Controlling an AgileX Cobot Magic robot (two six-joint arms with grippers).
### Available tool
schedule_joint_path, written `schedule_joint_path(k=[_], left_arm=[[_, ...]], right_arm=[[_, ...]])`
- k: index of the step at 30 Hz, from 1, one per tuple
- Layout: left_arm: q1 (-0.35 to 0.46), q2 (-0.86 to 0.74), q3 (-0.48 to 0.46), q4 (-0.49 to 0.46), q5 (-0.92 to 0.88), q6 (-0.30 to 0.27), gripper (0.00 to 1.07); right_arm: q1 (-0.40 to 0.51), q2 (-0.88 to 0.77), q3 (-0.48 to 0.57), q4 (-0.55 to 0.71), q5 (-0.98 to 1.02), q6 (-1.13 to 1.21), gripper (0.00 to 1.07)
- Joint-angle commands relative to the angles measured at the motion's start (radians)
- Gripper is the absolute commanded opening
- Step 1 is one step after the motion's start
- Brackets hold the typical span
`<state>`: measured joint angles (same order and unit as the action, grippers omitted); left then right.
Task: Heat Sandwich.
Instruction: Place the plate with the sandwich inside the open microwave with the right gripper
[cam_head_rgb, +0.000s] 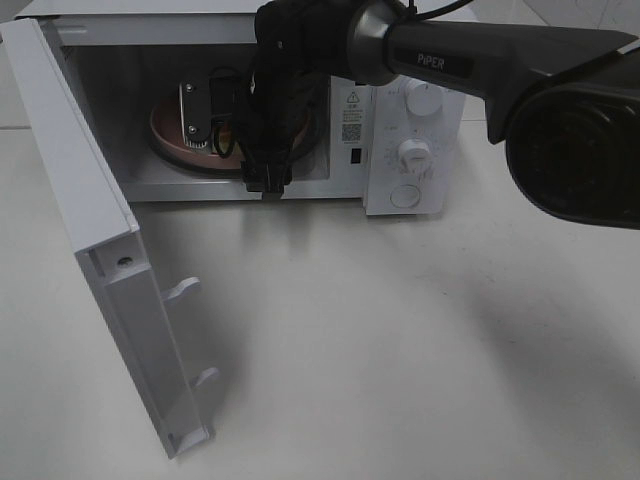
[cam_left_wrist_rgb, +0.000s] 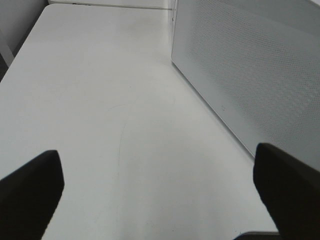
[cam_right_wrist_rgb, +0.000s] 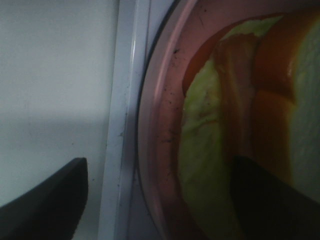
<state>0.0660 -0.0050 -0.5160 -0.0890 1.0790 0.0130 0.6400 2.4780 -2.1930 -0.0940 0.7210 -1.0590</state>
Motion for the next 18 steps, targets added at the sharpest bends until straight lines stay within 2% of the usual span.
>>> schedule_joint_path(k=[1, 18], left_arm=[[0.002, -0.019, 0.002, -0.006, -0.01, 0.001, 0.98], [0.002, -0.019, 0.002, -0.006, -0.01, 0.001, 0.98]], right_arm=[[0.002, -0.013, -0.003, 0.0, -0.001, 0.024, 0.76], [0.002, -0.127, 0.202, -0.011, -0.14, 0.024, 0.76]])
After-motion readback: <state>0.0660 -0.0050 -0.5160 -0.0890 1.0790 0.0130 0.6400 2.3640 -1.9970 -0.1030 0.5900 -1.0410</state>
